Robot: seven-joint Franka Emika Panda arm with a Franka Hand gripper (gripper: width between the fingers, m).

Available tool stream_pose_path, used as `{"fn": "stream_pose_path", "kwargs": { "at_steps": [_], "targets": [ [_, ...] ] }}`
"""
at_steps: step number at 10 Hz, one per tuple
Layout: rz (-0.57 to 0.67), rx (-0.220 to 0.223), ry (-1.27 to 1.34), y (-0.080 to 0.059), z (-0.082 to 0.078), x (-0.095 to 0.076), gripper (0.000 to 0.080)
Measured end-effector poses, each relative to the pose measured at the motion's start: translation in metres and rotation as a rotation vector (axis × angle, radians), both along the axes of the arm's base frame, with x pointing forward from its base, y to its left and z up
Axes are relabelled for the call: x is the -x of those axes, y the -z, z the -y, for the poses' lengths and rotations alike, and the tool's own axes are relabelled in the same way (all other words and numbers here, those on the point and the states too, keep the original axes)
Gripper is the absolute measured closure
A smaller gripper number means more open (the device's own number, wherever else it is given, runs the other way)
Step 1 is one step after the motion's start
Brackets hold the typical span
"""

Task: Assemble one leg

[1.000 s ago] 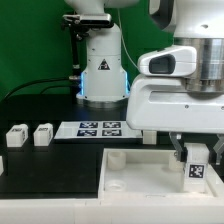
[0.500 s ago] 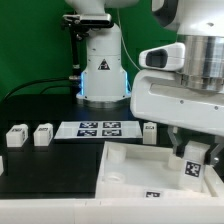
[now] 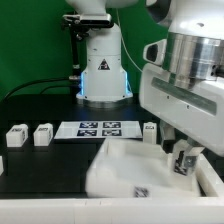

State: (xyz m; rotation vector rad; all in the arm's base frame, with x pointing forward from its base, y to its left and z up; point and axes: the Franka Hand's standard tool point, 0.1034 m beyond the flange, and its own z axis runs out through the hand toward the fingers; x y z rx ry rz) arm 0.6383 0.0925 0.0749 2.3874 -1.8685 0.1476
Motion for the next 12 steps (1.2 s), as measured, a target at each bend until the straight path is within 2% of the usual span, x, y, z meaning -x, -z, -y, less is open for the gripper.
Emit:
{"fn": "stream_pose_path", "kwargs": {
  "at_steps": [3,5,7,8,9,12],
  "targets": [
    [0.024,-0.010,0.218,0.0035,-0.0037,0.0022,0.0505],
    [0.020,-0.010,0.188,0.0038,-0.0038,0.0022,0.0523],
    [0.020,-0.010,0.187,0.0038,-0.0040,0.0022,0.0234],
    [0.020,-0.010,0.187,0.0039,-0.0041,0.0022,0.0234],
    [0.020,-0.010,0.187,0.0039,-0.0042,0.0022,0.0168],
    [0.020,-0.010,0.187,0.0039,-0.0042,0.0022,0.0150]
  ]
}}
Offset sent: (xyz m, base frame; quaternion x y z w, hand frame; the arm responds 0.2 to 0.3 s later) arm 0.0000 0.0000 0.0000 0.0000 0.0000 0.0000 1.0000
